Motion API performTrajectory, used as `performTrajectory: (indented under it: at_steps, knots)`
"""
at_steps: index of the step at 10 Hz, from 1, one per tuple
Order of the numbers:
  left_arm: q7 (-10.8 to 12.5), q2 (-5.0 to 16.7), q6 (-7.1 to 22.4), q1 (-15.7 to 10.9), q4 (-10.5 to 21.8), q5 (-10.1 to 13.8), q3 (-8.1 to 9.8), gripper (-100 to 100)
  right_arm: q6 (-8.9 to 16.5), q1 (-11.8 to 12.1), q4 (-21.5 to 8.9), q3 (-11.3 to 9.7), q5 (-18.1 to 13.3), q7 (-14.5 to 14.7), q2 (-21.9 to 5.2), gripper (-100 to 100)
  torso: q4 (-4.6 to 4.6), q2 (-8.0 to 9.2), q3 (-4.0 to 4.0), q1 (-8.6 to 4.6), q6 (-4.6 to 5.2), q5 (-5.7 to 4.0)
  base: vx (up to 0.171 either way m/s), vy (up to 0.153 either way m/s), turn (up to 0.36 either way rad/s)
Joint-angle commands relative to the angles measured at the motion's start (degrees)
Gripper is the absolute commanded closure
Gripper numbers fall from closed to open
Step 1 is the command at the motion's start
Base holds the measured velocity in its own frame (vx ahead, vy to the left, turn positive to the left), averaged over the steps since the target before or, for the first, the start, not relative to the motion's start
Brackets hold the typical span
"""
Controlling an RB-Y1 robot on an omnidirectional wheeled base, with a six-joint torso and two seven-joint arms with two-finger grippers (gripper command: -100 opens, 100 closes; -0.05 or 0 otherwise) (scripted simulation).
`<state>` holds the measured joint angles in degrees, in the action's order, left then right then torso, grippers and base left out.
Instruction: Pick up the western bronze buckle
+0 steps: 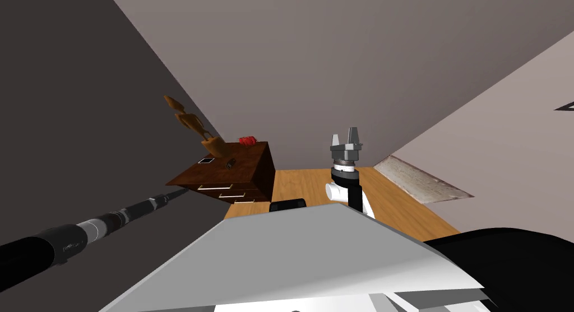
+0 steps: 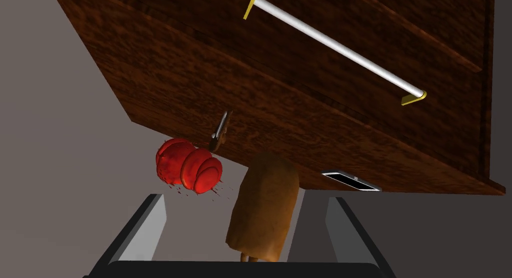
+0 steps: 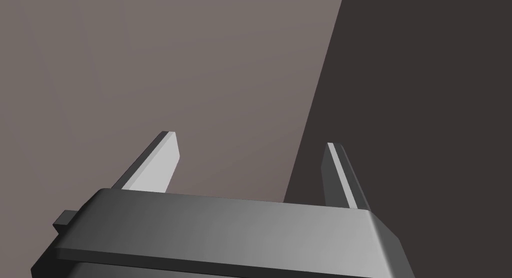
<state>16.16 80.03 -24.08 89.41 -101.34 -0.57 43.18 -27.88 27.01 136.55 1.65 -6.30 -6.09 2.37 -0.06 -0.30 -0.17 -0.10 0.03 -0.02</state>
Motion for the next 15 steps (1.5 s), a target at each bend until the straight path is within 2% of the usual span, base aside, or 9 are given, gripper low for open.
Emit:
performTrajectory:
  at_steps: [1,4,5,6,7,10,11,13,15]
  knots:
    - [0.3,2.3,0.1,1.3,0.7,-0.1,0.76,-100,0.0,0.0,0.0,0.0,0.0,0.0,0.0,0,0.0,0.0,0.0,0.0,0.0,0.0,0.075,-0.032,0.005]
    - [1.7,7.6,0.8,5.4,3.9,-0.5,3.22,-100,0.0,0.0,0.0,0.0,0.0,0.0,0.0,0,-0.02,-0.06,-0.04,0.02,0.0,0.01,0.081,-0.033,0.005]
    - [1.7,8.9,0.8,5.4,3.9,-0.5,3.22,-100,0.0,0.0,0.0,0.0,0.0,0.0,0.0,0,-0.02,-0.08,-0.05,0.01,0.0,0.01,0.063,-0.026,0.006]
    - [2.3,10.9,1.1,7.3,5.5,-0.7,4.29,-100,0.0,0.0,0.0,0.0,0.0,0.0,0.0,0,-0.01,-0.02,-0.02,0.03,0.0,0.01,0.098,-0.024,0.005]
    - [2.3,12.0,1.1,7.3,5.5,-0.7,4.29,-100,0.0,0.0,0.0,0.0,0.0,0.0,0.0,0,-0.02,-0.11,-0.06,0.04,0.0,0.01,0.078,-0.014,0.006]
    - [3.4,17.1,1.6,10.6,8.4,-1.1,6.12,-100,0.0,0.0,0.0,0.0,0.0,0.0,0.0,0,-0.02,-0.04,-0.03,0.07,0.0,0.02,0.079,-0.019,0.005]
    - [3.4,17.6,1.6,10.6,8.4,-1.1,6.12,-100,0.0,0.0,0.0,0.0,0.0,0.0,0.0,0,-0.02,-0.09,-0.06,0.09,0.0,0.03,0.073,-0.01,0.003]
    - [4.4,21.5,1.9,13.4,11.1,-1.5,7.58,-100,0.0,0.0,0.0,0.0,0.0,0.0,0.0,0,-0.03,-0.1,-0.06,0.13,0.0,0.04,0.116,-0.016,0.007]
    - [4.8,24.6,2.1,14.6,12.4,-1.7,8.19,-100,0.0,0.0,0.0,0.0,0.0,0.0,0.0,0,-0.05,-0.15,-0.1,0.07,0.0,0.02,0.094,-0.007,0.007]
